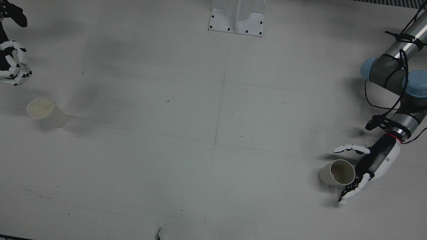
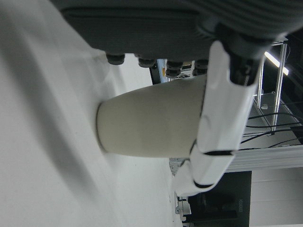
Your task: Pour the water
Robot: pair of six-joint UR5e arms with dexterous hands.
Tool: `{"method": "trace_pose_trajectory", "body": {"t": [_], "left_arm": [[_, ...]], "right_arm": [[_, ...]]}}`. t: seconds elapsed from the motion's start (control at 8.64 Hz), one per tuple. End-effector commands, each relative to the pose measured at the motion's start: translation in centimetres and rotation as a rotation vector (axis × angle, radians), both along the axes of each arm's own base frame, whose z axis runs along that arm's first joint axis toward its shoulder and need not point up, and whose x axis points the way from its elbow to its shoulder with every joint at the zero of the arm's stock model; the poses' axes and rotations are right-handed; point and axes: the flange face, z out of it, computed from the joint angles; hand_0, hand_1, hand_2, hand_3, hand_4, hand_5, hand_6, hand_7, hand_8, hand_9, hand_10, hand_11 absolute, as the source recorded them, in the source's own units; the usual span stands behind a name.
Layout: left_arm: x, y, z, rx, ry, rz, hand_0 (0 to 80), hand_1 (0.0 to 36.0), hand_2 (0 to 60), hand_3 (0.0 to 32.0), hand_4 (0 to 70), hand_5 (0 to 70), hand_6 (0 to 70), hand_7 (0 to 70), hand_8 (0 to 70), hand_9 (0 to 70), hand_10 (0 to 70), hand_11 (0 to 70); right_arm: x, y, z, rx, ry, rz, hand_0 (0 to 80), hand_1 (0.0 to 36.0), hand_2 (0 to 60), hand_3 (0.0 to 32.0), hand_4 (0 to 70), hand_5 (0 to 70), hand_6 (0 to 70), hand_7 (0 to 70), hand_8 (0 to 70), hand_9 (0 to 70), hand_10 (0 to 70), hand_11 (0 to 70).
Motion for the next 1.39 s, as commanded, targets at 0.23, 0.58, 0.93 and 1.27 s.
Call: {"method": "trace_pose_trajectory", "body": {"t": [0.23,0.58,0.93,1.27], "left_arm": [[1.3,-1.1,-0.8,-0.006,-0.004,0.003,66.4,31.3,20.2,9.2,0.0,15.1,0.0,10.4,0.0,0.6,0.0,0.0],[2.1,-1.5,-1.3,-0.008,-0.006,0.007,68.5,32.4,22.8,8.6,0.0,16.4,0.0,10.7,0.0,0.7,0.0,0.2],[3.3,-2.7,-3.4,-0.015,-0.009,0.006,79.7,35.9,28.9,5.2,2.2,22.1,0.5,14.3,1.5,1.4,0.0,2.9],[3.8,-3.4,-4.4,-0.024,0.013,-0.001,80.0,35.6,27.4,0.0,15.2,39.8,5.2,19.2,4.5,3.0,1.6,5.9]], "right_arm": [[-0.2,-0.3,-0.1,0.002,-0.004,0.000,47.1,0.1,60.0,0.0,70.0,70.0,70.0,70.0,70.0,70.0,70.0,70.0],[-0.2,-0.3,-0.2,0.004,-0.005,0.000,47.3,0.1,60.0,0.0,70.0,70.0,70.0,70.0,70.0,70.0,70.0,70.0],[-0.1,-0.3,-0.1,0.000,-0.007,0.001,47.5,0.4,60.0,0.0,70.0,70.0,70.0,70.0,70.0,70.0,70.0,70.0],[0.6,-0.5,-0.1,0.002,-0.007,0.018,47.9,1.0,60.0,0.0,70.0,70.0,70.0,70.0,70.0,70.0,70.0,70.0]]}}
